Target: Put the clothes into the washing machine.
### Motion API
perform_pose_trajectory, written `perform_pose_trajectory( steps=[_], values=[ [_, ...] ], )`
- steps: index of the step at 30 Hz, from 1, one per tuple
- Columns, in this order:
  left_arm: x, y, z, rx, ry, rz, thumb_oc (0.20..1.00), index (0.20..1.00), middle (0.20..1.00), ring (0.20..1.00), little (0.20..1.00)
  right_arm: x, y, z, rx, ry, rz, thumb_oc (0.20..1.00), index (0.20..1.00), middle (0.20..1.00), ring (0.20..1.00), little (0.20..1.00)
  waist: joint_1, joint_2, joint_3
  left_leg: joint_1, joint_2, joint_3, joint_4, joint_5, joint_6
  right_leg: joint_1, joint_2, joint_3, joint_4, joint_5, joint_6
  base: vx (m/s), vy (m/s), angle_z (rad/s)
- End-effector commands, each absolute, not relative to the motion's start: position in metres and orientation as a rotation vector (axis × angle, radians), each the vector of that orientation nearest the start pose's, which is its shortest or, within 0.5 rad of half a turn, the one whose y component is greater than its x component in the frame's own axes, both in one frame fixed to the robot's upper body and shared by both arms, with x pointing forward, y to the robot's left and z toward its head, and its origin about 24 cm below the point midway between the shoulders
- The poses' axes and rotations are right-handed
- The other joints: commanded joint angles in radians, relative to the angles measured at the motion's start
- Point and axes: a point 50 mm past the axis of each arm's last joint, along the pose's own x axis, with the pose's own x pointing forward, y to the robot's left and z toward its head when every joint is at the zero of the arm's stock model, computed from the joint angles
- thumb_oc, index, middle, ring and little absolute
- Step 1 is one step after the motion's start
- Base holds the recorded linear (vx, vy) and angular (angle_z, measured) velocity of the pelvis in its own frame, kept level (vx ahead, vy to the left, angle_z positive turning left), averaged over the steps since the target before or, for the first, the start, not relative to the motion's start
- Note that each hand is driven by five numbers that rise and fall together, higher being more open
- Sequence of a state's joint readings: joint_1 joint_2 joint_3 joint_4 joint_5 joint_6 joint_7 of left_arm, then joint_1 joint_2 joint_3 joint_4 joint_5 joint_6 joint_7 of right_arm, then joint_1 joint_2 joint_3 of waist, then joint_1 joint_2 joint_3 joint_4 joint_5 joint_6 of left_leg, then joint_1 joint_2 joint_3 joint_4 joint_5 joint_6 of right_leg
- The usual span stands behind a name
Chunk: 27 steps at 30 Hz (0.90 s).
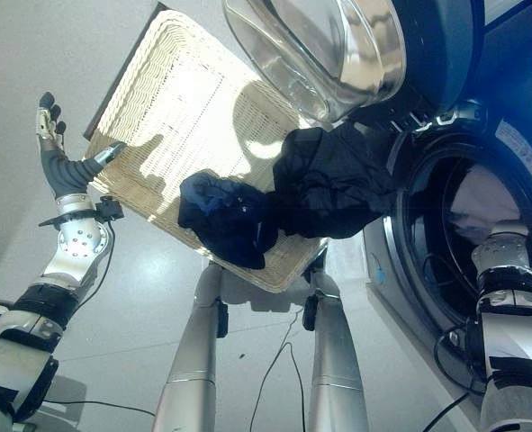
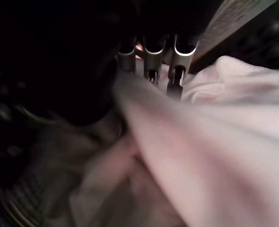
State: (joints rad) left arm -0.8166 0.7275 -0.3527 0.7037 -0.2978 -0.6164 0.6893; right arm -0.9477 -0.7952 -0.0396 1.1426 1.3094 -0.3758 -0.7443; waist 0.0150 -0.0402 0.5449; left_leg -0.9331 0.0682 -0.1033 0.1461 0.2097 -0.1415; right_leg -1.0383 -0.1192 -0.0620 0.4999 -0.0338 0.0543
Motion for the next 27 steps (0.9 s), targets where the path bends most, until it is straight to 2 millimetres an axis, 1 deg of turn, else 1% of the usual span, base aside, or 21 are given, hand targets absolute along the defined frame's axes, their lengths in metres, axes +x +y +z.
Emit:
perform_pose_trajectory(
  steps=[1, 2, 5, 6, 8, 9, 10, 11, 14, 15, 16, 17, 18, 19, 20, 22, 23, 24, 25, 26, 27],
  values=[
    [0.351, 0.255, 0.237, 0.263, -0.841, 0.518, 1.0, 1.0, 1.0, 1.0, 1.0, 0.246, -0.473, 0.228, 0.633, -0.43, -1.451, 1.0, 1.0, 1.0, 1.0, 1.0, -0.031, -0.054, -0.025, -0.017, -0.082, 0.023, 0.126, -0.134, 0.045, 0.087, 0.043, -0.078, -0.294, 0.23, 0.088, -0.01, -0.024, 0.07],
    [0.351, 0.255, 0.239, 0.262, -0.847, 0.519, 1.0, 1.0, 1.0, 1.0, 1.0, 0.246, -0.473, 0.229, 0.637, -0.434, -1.449, 1.0, 1.0, 1.0, 1.0, 1.0, -0.034, -0.055, -0.025, -0.027, -0.085, 0.023, 0.125, -0.124, 0.046, 0.078, 0.041, -0.079, -0.297, 0.238, 0.087, -0.01, -0.023, 0.06],
    [0.354, 0.247, 0.239, 0.281, -0.836, 0.481, 1.0, 1.0, 1.0, 1.0, 1.0, 0.264, -0.461, 0.223, 0.54, -0.346, -1.384, 1.0, 1.0, 1.0, 1.0, 1.0, -0.026, -0.048, -0.025, -0.028, -0.089, 0.025, 0.125, -0.122, 0.046, 0.077, 0.037, -0.087, -0.294, 0.239, 0.089, -0.01, -0.005, 0.04],
    [0.355, 0.246, 0.237, 0.285, -0.83, 0.479, 1.0, 1.0, 1.0, 1.0, 1.0, 0.266, -0.459, 0.222, 0.523, -0.336, -1.374, 1.0, 1.0, 1.0, 1.0, 1.0, -0.024, -0.046, -0.025, -0.019, -0.086, 0.025, 0.126, -0.132, 0.045, 0.085, 0.038, -0.087, -0.291, 0.23, 0.091, -0.01, 0.004, 0.04],
    [0.358, 0.241, 0.236, 0.333, -0.816, 0.467, 1.0, 1.0, 1.0, 1.0, 1.0, 0.28, -0.449, 0.221, 0.486, -0.311, -1.304, 1.0, 1.0, 1.0, 1.0, 1.0, -0.025, -0.041, -0.025, -0.031, -0.09, 0.027, 0.124, -0.123, 0.046, 0.072, 0.035, -0.089, -0.291, 0.238, 0.091, -0.01, 0.007, 0.04],
    [0.359, 0.24, 0.232, 0.342, -0.8, 0.466, 1.0, 1.0, 1.0, 1.0, 1.0, 0.285, -0.444, 0.218, 0.44, -0.295, -1.274, 1.0, 1.0, 1.0, 1.0, 1.0, -0.023, -0.038, -0.025, -0.02, -0.087, 0.028, 0.128, -0.134, 0.045, 0.081, 0.038, -0.088, -0.285, 0.228, 0.093, 0.0, 0.0, 0.0],
    [0.36, 0.239, 0.232, 0.347, -0.796, 0.465, 1.0, 1.0, 1.0, 1.0, 1.0, 0.29, -0.439, 0.218, 0.415, -0.297, -1.253, 1.0, 1.0, 1.0, 1.0, 1.0, -0.024, -0.036, -0.025, -0.022, -0.089, 0.029, 0.127, -0.133, 0.046, 0.076, 0.037, -0.087, -0.285, 0.229, 0.092, 0.0, 0.033, 0.02],
    [0.361, 0.236, 0.23, 0.356, -0.785, 0.465, 1.0, 1.0, 1.0, 1.0, 1.0, 0.298, -0.431, 0.215, 0.379, -0.28, -1.212, 1.0, 1.0, 1.0, 1.0, 1.0, -0.026, -0.031, -0.025, -0.021, -0.085, 0.036, 0.125, -0.134, 0.045, 0.075, 0.037, -0.087, -0.284, 0.226, 0.094, -0.02, 0.058, 0.01],
    [0.364, 0.234, 0.228, 0.356, -0.77, 0.475, 1.0, 1.0, 1.0, 1.0, 1.0, 0.315, -0.411, 0.214, 0.234, -0.284, -1.116, 1.0, 1.0, 1.0, 1.0, 1.0, -0.029, -0.019, -0.025, -0.026, -0.086, 0.043, 0.117, -0.13, 0.046, 0.063, 0.036, -0.082, -0.282, 0.226, 0.093, -0.02, 0.062, 0.01],
    [0.364, 0.233, 0.228, 0.354, -0.768, 0.477, 1.0, 1.0, 1.0, 1.0, 1.0, 0.317, -0.408, 0.214, 0.205, -0.286, -1.102, 1.0, 1.0, 1.0, 1.0, 1.0, -0.03, -0.018, -0.025, -0.026, -0.086, 0.044, 0.117, -0.13, 0.046, 0.063, 0.036, -0.081, -0.282, 0.225, 0.093, -0.02, 0.076, 0.0],
    [0.365, 0.232, 0.227, 0.347, -0.762, 0.486, 1.0, 1.0, 1.0, 1.0, 1.0, 0.326, -0.393, 0.214, 0.145, -0.304, -1.047, 1.0, 1.0, 1.0, 1.0, 1.0, -0.033, -0.012, -0.025, -0.03, -0.085, 0.048, 0.117, -0.13, 0.045, 0.054, 0.035, -0.077, -0.279, 0.223, 0.092, -0.01, 0.058, -0.01],
    [0.365, 0.232, 0.227, 0.345, -0.76, 0.488, 1.0, 1.0, 1.0, 1.0, 1.0, 0.328, -0.39, 0.213, 0.138, -0.303, -1.031, 1.0, 1.0, 1.0, 1.0, 1.0, -0.034, -0.011, -0.025, -0.031, -0.086, 0.049, 0.116, -0.13, 0.045, 0.053, 0.035, -0.076, -0.279, 0.223, 0.092, -0.03, 0.08, -0.03],
    [0.366, 0.23, 0.225, 0.341, -0.756, 0.493, 1.0, 1.0, 1.0, 1.0, 1.0, 0.336, -0.373, 0.207, 0.097, -0.313, -0.978, 1.0, 1.0, 1.0, 1.0, 1.0, -0.037, -0.007, -0.025, -0.033, -0.085, 0.055, 0.113, -0.129, 0.045, 0.048, 0.036, -0.072, -0.278, 0.219, 0.091, -0.03, 0.061, -0.03],
    [0.366, 0.23, 0.224, 0.339, -0.754, 0.498, 1.0, 1.0, 1.0, 1.0, 1.0, 0.339, -0.365, 0.204, 0.084, -0.315, -0.949, 1.0, 1.0, 1.0, 1.0, 1.0, -0.039, -0.005, -0.025, -0.032, -0.084, 0.059, 0.11, -0.129, 0.044, 0.047, 0.036, -0.071, -0.277, 0.218, 0.091, -0.03, 0.062, -0.03],
    [0.366, 0.231, 0.224, 0.338, -0.754, 0.5, 1.0, 1.0, 1.0, 1.0, 1.0, 0.341, -0.362, 0.202, 0.081, -0.313, -0.933, 1.0, 1.0, 1.0, 1.0, 1.0, -0.04, -0.005, -0.025, -0.031, -0.084, 0.061, 0.11, -0.129, 0.044, 0.046, 0.036, -0.07, -0.277, 0.217, 0.091, -0.02, 0.059, -0.03],
    [0.365, 0.228, 0.219, 0.328, -0.753, 0.509, 1.0, 1.0, 1.0, 1.0, 1.0, 0.347, -0.34, 0.188, 0.061, -0.302, -0.856, 1.0, 1.0, 1.0, 1.0, 1.0, -0.047, 0.001, -0.025, -0.033, -0.082, 0.071, 0.104, -0.124, 0.042, 0.039, 0.038, -0.064, -0.276, 0.213, 0.088, -0.03, 0.074, -0.04],
    [0.365, 0.228, 0.219, 0.328, -0.753, 0.509, 1.0, 1.0, 1.0, 1.0, 1.0, 0.348, -0.338, 0.186, 0.064, -0.3, -0.851, 1.0, 1.0, 1.0, 1.0, 1.0, -0.047, 0.001, -0.025, -0.033, -0.082, 0.072, 0.102, -0.123, 0.041, 0.039, 0.038, -0.063, -0.275, 0.213, 0.088, -0.03, 0.078, -0.04],
    [0.365, 0.226, 0.216, 0.323, -0.754, 0.516, 1.0, 1.0, 1.0, 1.0, 1.0, 0.349, -0.328, 0.178, 0.08, -0.292, -0.828, 1.0, 1.0, 1.0, 1.0, 1.0, -0.051, 0.005, -0.025, -0.035, -0.08, 0.078, 0.1, -0.121, 0.04, 0.034, 0.038, -0.06, -0.274, 0.211, 0.087, -0.02, 0.061, -0.03],
    [0.364, 0.225, 0.215, 0.319, -0.754, 0.52, 1.0, 1.0, 1.0, 1.0, 1.0, 0.35, -0.323, 0.173, 0.071, -0.283, -0.811, 1.0, 1.0, 1.0, 1.0, 1.0, -0.053, 0.007, -0.025, -0.035, -0.078, 0.082, 0.097, -0.12, 0.039, 0.033, 0.039, -0.057, -0.273, 0.21, 0.087, -0.03, 0.098, -0.03],
    [0.363, 0.224, 0.212, 0.307, -0.757, 0.528, 1.0, 1.0, 1.0, 1.0, 1.0, 0.35, -0.31, 0.166, 0.045, -0.285, -0.792, 1.0, 1.0, 1.0, 1.0, 1.0, -0.057, 0.011, -0.025, -0.036, -0.078, 0.086, 0.095, -0.118, 0.038, 0.029, 0.04, -0.053, -0.272, 0.208, 0.084, -0.02, 0.071, -0.04],
    [0.363, 0.224, 0.212, 0.307, -0.757, 0.529, 1.0, 1.0, 1.0, 1.0, 1.0, 0.35, -0.308, 0.165, 0.042, -0.281, -0.788, 1.0, 1.0, 1.0, 1.0, 1.0, -0.058, 0.011, -0.025, -0.036, -0.078, 0.087, 0.095, -0.118, 0.038, 0.028, 0.04, -0.052, -0.272, 0.208, 0.084, -0.02, 0.093, -0.05]
  ],
)
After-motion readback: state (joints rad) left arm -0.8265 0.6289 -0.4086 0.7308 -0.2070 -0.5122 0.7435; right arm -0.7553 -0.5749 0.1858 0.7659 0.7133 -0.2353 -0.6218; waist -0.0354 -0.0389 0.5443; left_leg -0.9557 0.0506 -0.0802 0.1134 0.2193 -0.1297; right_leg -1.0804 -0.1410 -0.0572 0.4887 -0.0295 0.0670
